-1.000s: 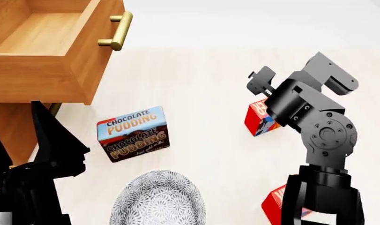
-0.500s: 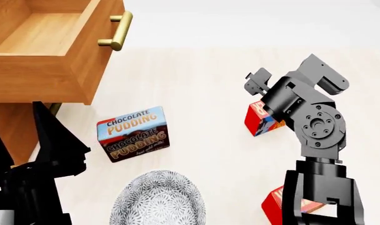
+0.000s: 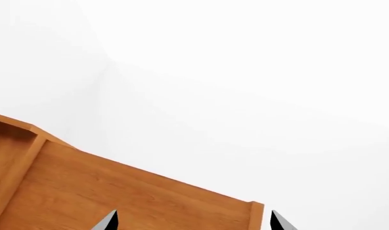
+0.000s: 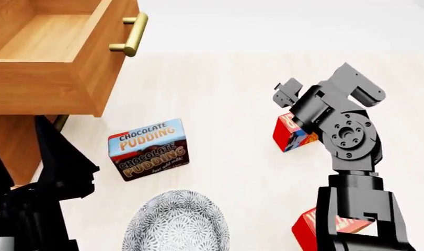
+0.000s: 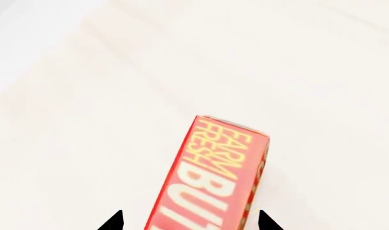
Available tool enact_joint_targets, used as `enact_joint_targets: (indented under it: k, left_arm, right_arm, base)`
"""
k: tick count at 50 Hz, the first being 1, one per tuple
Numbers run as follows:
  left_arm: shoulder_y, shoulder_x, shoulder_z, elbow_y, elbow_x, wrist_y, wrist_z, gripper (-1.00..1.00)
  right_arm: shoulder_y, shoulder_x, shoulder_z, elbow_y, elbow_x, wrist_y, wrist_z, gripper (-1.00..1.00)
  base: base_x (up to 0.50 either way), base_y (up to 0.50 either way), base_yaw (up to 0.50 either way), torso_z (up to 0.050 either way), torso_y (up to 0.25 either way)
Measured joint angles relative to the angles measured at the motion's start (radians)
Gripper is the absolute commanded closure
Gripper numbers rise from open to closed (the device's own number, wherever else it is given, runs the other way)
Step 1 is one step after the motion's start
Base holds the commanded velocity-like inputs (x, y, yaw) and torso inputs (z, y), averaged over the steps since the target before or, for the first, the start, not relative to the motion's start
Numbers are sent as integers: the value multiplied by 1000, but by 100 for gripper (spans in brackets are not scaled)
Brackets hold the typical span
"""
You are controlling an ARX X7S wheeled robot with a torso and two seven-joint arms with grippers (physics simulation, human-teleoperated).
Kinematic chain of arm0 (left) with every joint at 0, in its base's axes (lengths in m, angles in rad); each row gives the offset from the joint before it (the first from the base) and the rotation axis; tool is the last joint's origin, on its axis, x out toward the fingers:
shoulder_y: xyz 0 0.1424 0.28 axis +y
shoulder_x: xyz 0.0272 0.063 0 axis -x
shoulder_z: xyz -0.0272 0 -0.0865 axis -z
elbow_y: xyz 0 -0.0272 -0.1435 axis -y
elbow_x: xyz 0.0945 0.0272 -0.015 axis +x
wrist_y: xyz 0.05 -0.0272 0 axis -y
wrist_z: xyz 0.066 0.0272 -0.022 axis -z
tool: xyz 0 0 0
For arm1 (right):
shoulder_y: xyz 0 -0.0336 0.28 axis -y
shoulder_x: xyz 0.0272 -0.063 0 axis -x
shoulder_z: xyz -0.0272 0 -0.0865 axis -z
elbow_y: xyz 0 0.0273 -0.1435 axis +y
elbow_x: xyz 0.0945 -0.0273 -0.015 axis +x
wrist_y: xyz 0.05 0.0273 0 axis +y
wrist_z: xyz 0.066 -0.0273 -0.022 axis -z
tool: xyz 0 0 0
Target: Put the butter at the front in the top drawer of the cabinet and close it.
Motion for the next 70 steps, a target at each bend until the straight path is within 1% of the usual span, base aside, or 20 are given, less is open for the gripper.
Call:
enact_joint_targets:
  k: [27,52,70]
  left_arm:
    - [6,-7,-4,3,4,6,-14,-100]
    - [7,-13,0,5,0,7,-21,-100]
    - [10,-16,1,0,-2,14,-25,-100]
  right_arm:
    - [8,8,-24,80,2,-34,-26,-100]
    - [42,9,-54,194,-1,-75,-81,-100]
    - [74,0,-58,255,-40,-81,-104,-100]
  base:
    - [0,0,0,0,0]
    - [0,0,0,0,0]
    - [0,0,0,0,-2]
